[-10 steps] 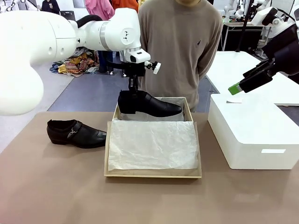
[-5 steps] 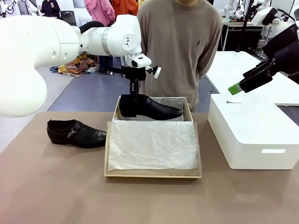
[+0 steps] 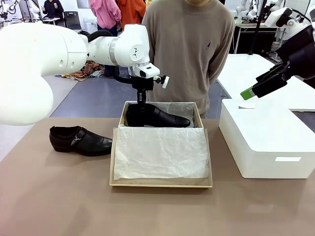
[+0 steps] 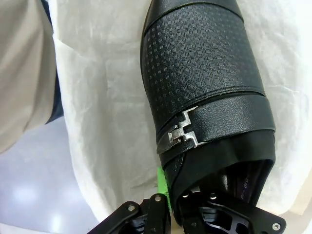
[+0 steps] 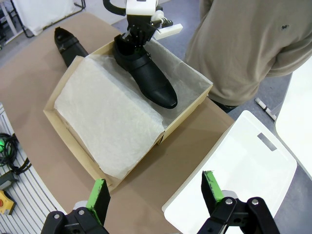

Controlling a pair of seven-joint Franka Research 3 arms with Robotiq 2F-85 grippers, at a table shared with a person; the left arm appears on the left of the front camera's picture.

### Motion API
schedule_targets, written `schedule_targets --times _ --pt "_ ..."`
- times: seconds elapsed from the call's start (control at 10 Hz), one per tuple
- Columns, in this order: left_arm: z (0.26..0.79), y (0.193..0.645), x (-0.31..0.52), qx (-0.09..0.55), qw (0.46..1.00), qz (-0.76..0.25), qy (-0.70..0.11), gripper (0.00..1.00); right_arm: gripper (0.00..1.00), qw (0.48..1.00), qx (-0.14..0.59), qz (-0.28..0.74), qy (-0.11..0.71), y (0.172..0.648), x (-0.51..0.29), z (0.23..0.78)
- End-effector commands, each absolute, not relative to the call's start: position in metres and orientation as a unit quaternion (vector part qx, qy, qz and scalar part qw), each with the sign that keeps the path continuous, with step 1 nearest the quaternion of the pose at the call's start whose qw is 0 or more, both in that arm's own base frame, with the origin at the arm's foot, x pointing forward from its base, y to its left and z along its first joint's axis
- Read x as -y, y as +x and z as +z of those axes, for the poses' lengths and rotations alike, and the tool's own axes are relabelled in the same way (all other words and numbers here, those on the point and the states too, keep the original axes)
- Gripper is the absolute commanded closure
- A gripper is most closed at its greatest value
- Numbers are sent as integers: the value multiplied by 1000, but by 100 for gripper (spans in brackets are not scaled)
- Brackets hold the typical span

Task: Pack the shoes into the box.
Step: Place one shoe of the Shoes into the Shoes Box.

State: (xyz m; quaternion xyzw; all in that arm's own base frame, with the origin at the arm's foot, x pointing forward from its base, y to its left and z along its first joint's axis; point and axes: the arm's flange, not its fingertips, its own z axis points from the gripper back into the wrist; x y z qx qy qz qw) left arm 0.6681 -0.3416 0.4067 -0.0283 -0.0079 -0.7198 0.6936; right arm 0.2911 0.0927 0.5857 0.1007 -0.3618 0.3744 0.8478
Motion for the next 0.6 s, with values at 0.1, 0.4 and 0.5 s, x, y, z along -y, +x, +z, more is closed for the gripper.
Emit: schedule_targets --times 0.1,0.4,0.5 --pt "400 665 341 7 708 -706 -4 100 0 847 362 376 105 291 -93 586" --pt "395 664 340 5 717 -697 -2 100 0 847 362 376 105 291 -93 586" --pt "395 664 341 3 717 -697 -2 100 0 847 362 376 105 291 -93 586"
